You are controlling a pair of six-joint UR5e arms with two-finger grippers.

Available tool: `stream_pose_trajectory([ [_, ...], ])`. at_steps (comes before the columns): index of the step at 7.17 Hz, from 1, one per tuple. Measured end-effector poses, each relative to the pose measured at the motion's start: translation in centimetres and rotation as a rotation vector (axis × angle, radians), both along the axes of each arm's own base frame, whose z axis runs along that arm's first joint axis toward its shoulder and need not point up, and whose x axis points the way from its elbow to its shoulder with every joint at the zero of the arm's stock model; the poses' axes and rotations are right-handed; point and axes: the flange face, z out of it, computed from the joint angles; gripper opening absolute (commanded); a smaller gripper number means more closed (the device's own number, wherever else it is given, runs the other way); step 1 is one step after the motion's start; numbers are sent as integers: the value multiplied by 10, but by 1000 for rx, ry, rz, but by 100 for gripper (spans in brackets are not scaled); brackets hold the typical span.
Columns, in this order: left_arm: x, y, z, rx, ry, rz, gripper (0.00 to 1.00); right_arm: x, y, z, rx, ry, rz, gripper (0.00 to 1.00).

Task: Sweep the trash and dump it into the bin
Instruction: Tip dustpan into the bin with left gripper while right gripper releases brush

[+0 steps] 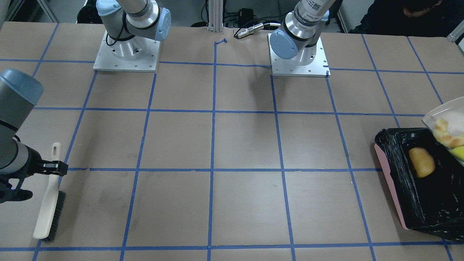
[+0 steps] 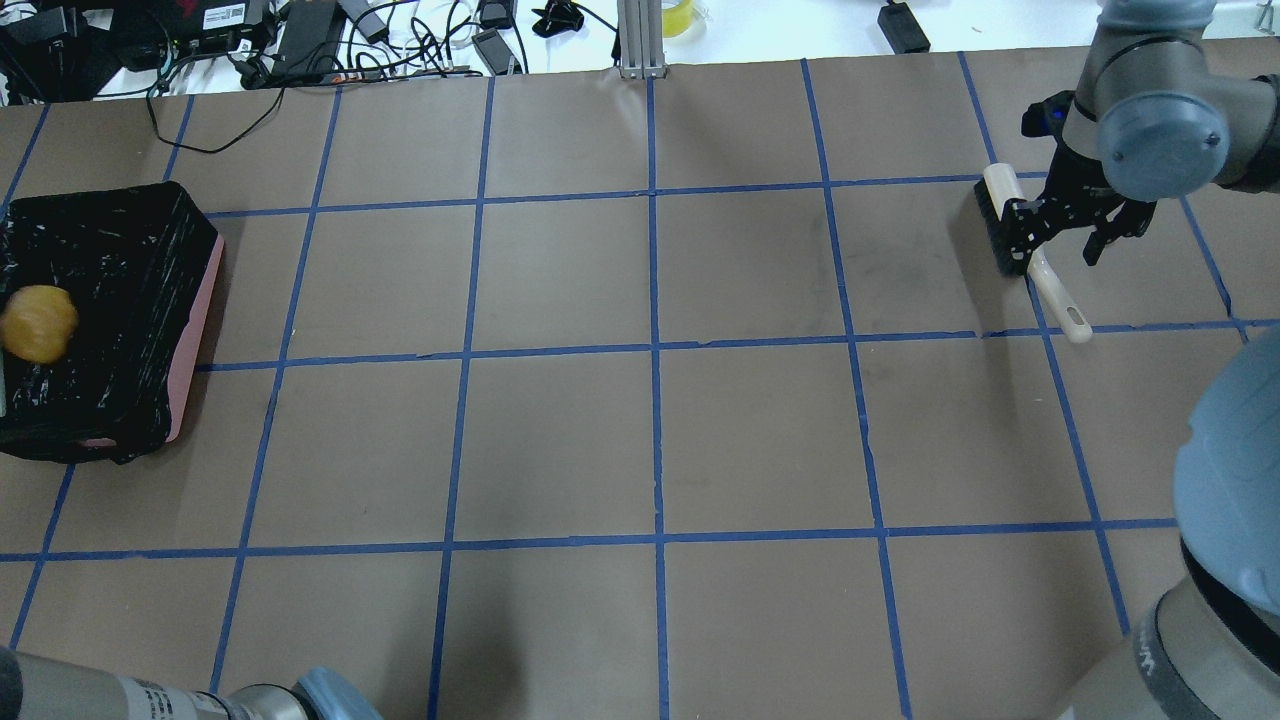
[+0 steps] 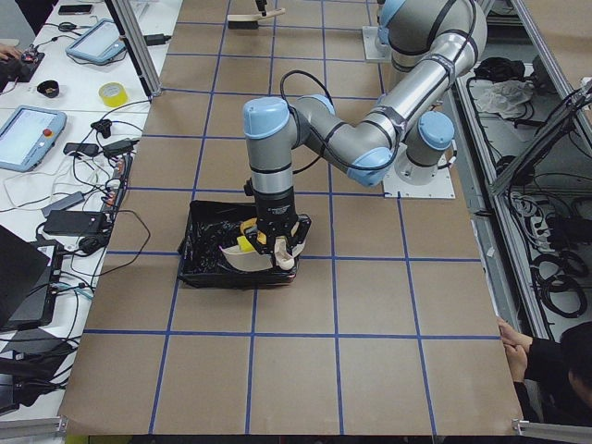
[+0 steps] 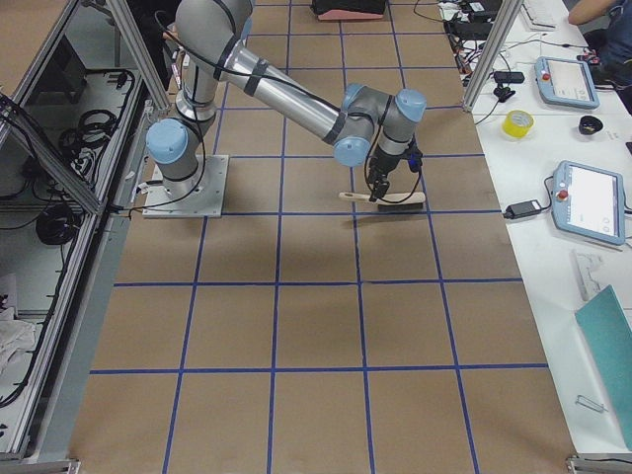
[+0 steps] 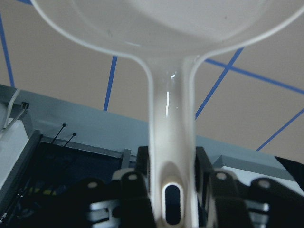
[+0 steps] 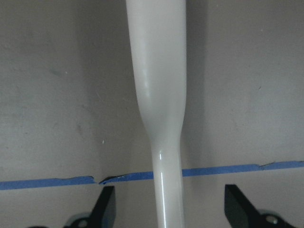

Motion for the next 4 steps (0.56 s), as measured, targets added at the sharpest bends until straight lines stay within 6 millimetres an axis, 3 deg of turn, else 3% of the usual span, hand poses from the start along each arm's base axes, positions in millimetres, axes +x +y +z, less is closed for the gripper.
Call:
stream_pose_trajectory([
  [2, -46, -26, 2, 46, -139, -98, 0, 13, 15, 94, -103, -26, 29, 100],
  [3, -56, -30, 1, 52, -171, -129, 0, 26, 32, 141, -125, -35, 37, 100],
  [4, -61, -32, 2, 62, -185, -155, 0, 46, 50, 176, -123, -42, 46, 100],
])
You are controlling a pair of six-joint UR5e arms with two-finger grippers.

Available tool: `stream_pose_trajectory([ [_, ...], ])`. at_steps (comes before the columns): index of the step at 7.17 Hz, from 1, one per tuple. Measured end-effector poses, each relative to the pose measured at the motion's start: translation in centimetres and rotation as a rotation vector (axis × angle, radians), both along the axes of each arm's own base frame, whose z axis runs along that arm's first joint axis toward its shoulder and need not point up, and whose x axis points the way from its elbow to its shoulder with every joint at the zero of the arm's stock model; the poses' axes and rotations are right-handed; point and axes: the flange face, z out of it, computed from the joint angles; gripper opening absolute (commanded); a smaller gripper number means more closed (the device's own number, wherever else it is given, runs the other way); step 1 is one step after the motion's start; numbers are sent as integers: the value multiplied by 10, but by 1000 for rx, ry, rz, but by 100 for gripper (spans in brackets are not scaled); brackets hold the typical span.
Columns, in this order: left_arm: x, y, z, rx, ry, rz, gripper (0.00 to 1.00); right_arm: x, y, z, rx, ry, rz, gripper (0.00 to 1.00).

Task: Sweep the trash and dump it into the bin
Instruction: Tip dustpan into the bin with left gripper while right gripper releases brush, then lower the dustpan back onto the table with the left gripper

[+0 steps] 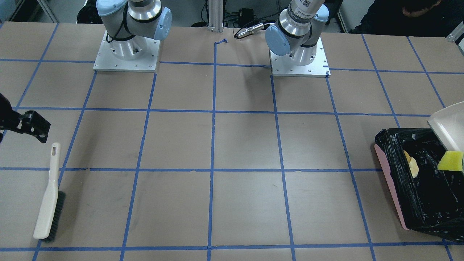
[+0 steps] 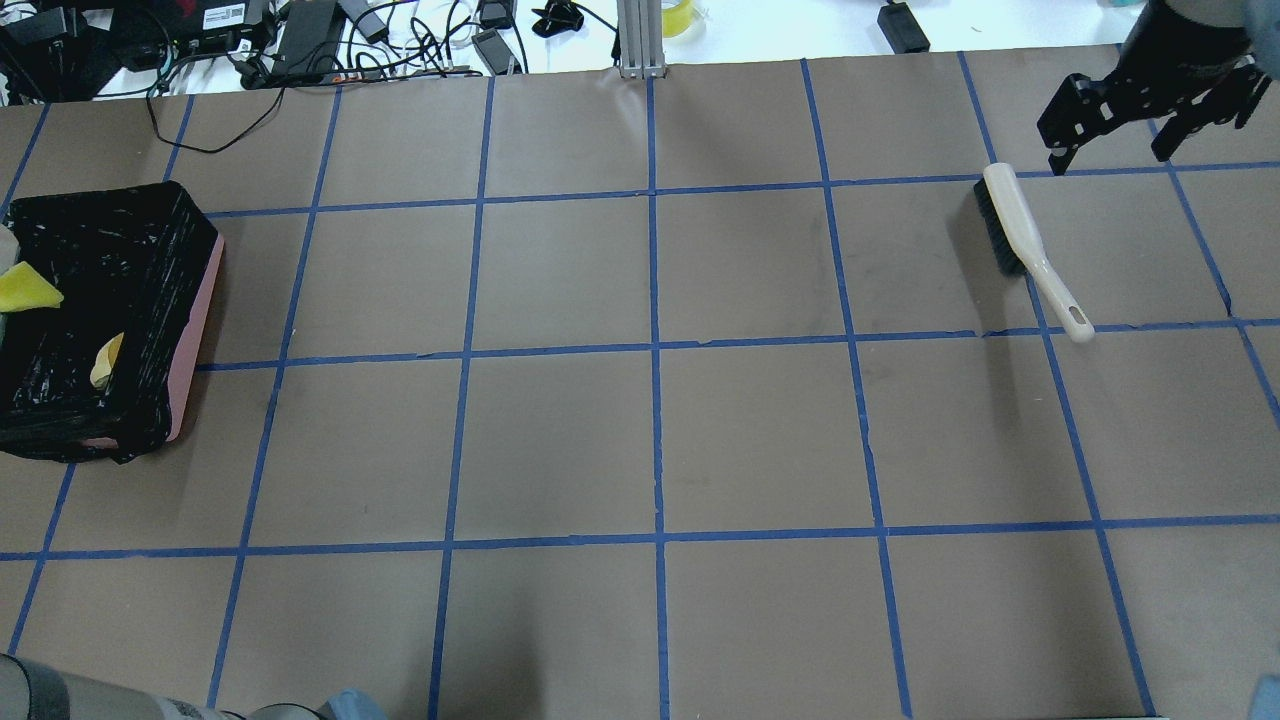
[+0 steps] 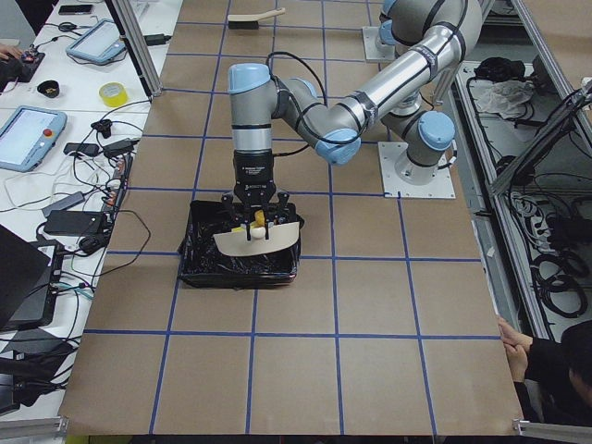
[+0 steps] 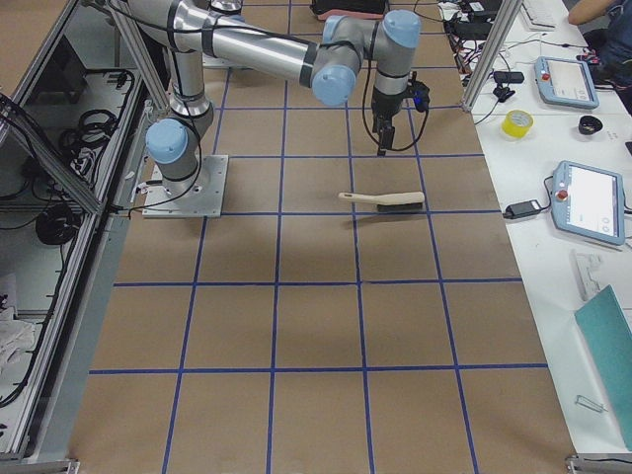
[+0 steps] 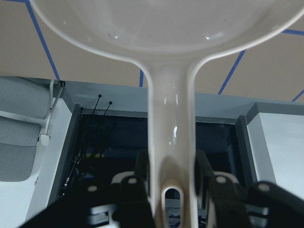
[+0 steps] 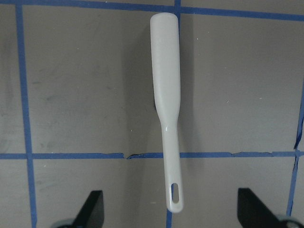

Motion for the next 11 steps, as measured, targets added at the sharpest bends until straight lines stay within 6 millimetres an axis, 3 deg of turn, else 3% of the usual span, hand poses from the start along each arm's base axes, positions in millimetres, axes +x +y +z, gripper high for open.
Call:
stream_pose_trajectory([
  [3, -32, -16, -2, 45, -46, -48, 0, 110, 55, 57, -9, -30, -29, 100],
  [5, -49, -24, 2, 54, -75, -66, 0, 150, 90, 68, -22, -77, -23, 100],
  [7, -55, -31, 17, -20, -13, -148, 0, 176, 121, 57, -8, -90, -7, 100],
  [9, -77, -45, 22, -136, 175, -290, 0, 181, 126, 55, -17, -94, 5, 100],
  [11, -108, -61, 8, -248, 441, -376, 0, 182, 122, 58, -58, -94, 11, 100],
])
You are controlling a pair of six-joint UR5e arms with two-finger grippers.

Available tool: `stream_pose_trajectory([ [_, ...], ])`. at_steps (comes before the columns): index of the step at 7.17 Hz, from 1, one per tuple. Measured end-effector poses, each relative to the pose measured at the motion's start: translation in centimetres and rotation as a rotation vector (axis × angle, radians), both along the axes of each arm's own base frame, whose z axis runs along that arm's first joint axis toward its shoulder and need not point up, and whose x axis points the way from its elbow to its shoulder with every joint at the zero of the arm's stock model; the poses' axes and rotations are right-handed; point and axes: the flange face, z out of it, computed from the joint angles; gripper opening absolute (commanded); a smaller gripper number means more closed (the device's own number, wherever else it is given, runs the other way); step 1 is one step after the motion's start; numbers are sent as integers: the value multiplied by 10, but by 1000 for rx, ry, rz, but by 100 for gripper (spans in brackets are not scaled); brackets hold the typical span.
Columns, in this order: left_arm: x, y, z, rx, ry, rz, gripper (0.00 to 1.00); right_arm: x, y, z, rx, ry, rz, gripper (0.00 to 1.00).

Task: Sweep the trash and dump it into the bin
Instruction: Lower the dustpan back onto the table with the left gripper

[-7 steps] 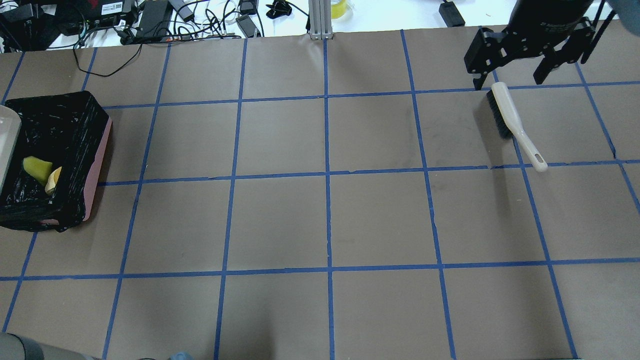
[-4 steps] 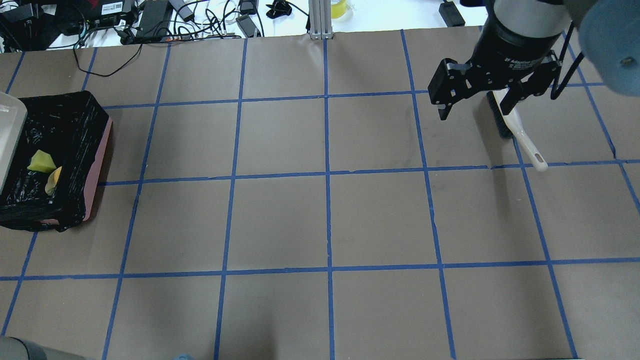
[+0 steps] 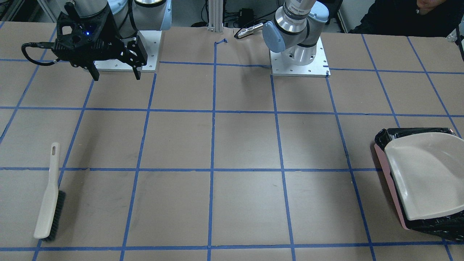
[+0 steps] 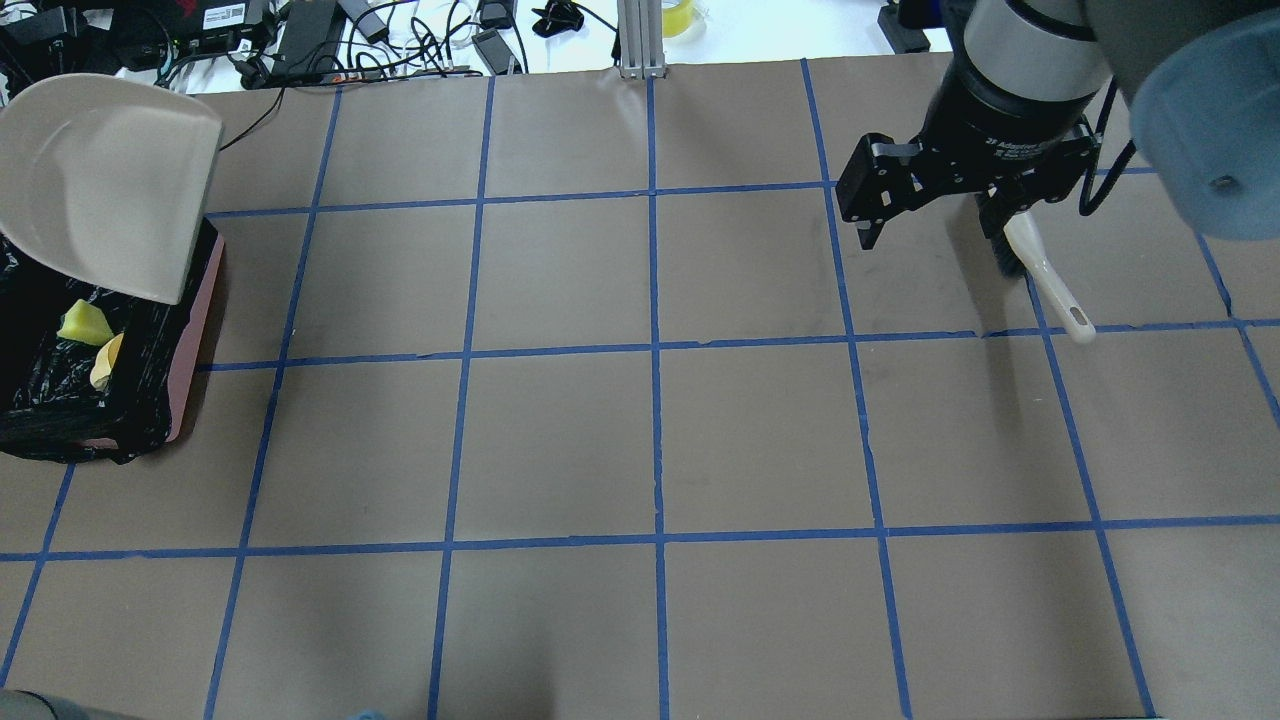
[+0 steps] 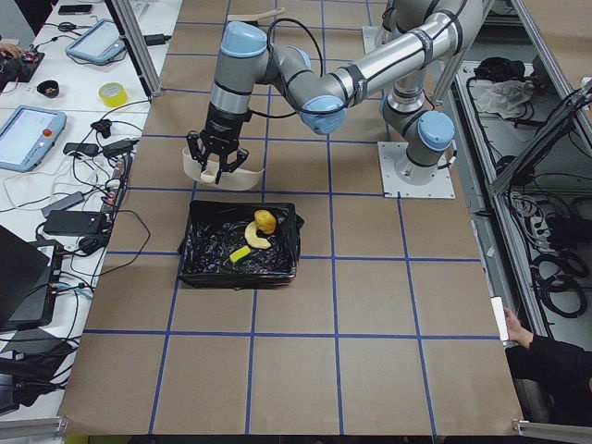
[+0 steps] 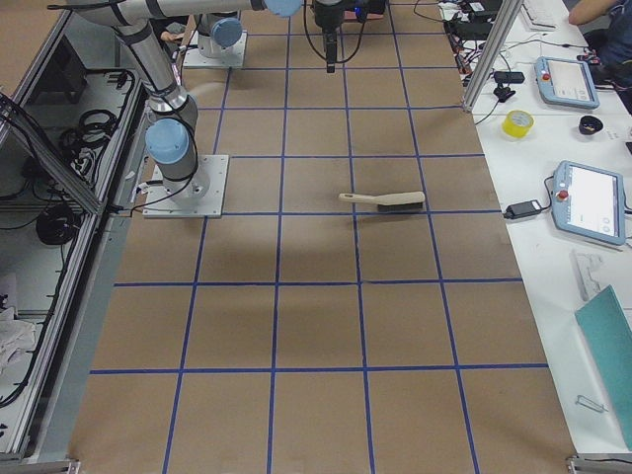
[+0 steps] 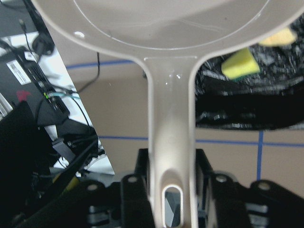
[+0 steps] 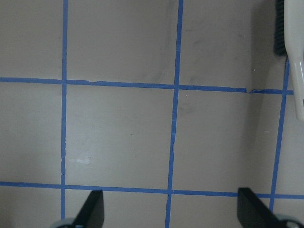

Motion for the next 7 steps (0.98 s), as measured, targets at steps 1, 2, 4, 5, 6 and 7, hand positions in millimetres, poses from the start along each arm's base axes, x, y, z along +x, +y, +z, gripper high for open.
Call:
stream_pose_trajectory([
  [1, -17, -10, -13, -20, 142, -6, 0, 0, -1, 0, -6, 5, 0, 100],
  [2, -34, -19, -27, -24, 273, 15, 0, -1, -1, 1, -9, 9, 0, 100],
  [4, -77, -43, -66, 23, 441, 96, 0, -2, 0, 1, -10, 11, 1, 100],
  [5, -100, -55, -96, 76, 482, 116, 0, -2, 1, 1, -9, 12, 0, 100],
  [6, -118, -62, -130, 134, 505, 120, 0, -2, 1, 1, -8, 13, 0, 100],
  [7, -132, -66, -157, 181, 510, 119, 0, -2, 1, 1, -6, 13, 0, 100],
])
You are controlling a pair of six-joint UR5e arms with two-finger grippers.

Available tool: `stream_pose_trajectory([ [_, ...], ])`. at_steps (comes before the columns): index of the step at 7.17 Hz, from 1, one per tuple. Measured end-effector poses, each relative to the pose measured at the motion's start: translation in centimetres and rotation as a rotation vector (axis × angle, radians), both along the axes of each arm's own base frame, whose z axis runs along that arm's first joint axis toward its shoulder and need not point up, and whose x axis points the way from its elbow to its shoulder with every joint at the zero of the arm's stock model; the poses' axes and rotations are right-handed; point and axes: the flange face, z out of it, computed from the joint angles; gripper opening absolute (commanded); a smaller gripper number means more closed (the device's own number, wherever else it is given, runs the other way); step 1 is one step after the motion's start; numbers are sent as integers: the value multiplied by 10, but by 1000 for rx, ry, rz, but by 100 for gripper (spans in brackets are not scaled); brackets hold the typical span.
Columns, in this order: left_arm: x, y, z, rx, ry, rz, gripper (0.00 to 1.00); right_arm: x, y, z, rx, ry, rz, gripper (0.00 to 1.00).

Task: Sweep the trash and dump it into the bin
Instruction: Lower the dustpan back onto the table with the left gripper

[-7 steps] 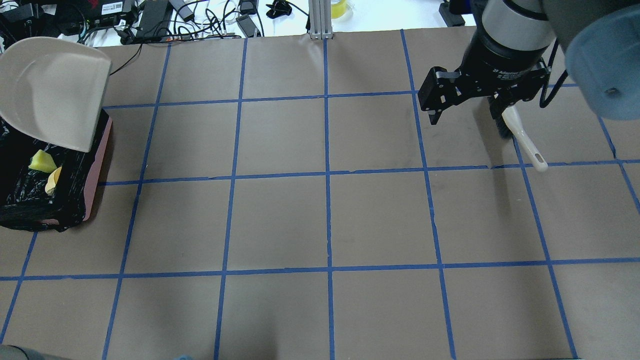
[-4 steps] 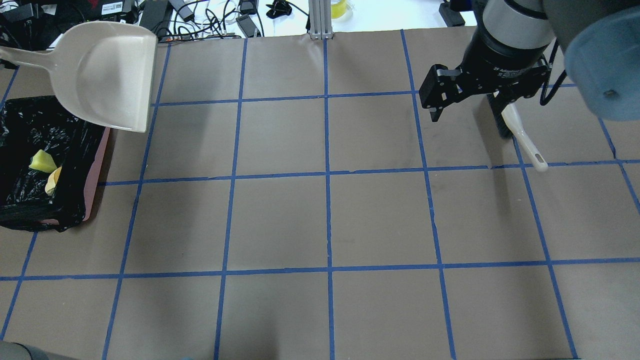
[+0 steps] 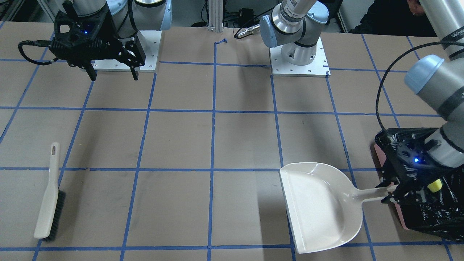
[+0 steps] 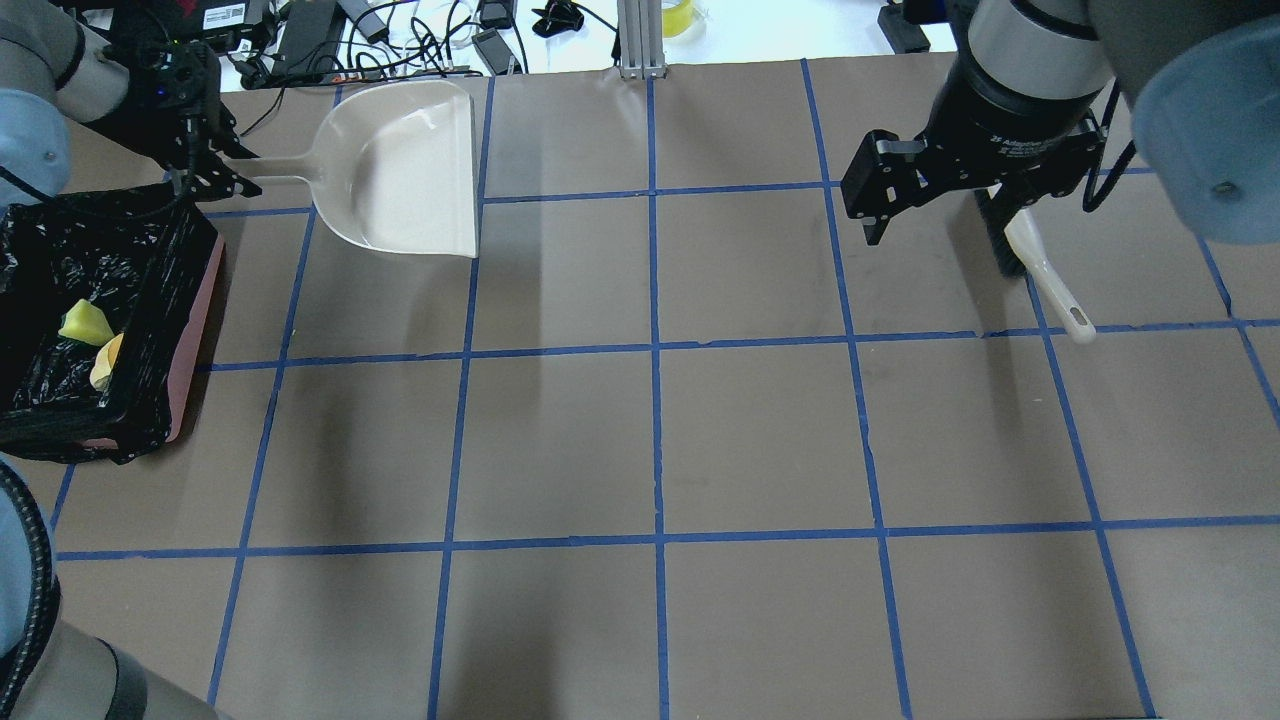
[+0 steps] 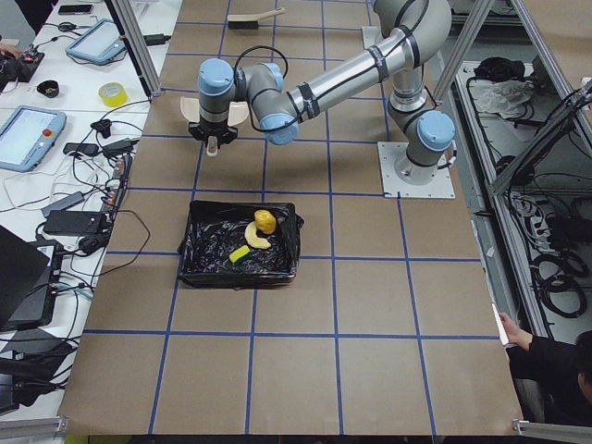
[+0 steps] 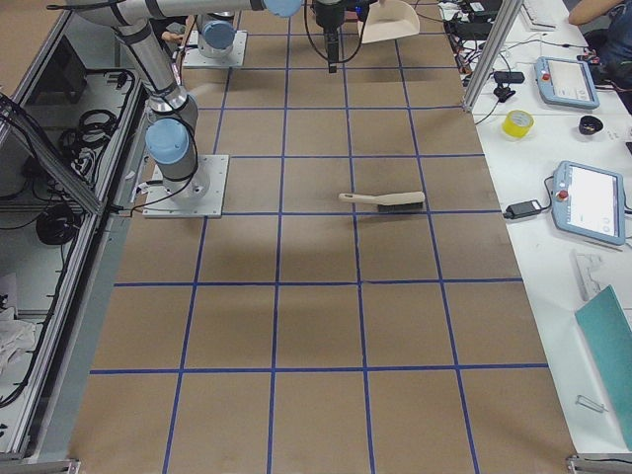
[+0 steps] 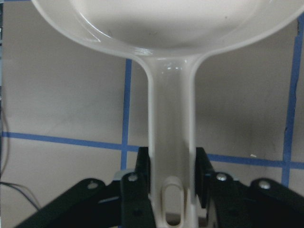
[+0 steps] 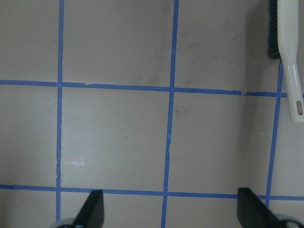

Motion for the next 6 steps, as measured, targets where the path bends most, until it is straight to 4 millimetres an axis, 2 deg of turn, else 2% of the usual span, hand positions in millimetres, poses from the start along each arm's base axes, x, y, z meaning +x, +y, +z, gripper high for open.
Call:
stream_pose_trajectory([
  [1, -18, -5, -20, 34, -14, -1, 0, 0, 0, 0, 2, -1, 0, 100],
  [3, -54, -13, -46, 60, -109, -11, 0, 0, 1, 0, 3, -1, 1, 100],
  [6, -66, -3, -72, 86, -149, -72, 0, 0, 1, -1, 7, 0, 4, 100],
])
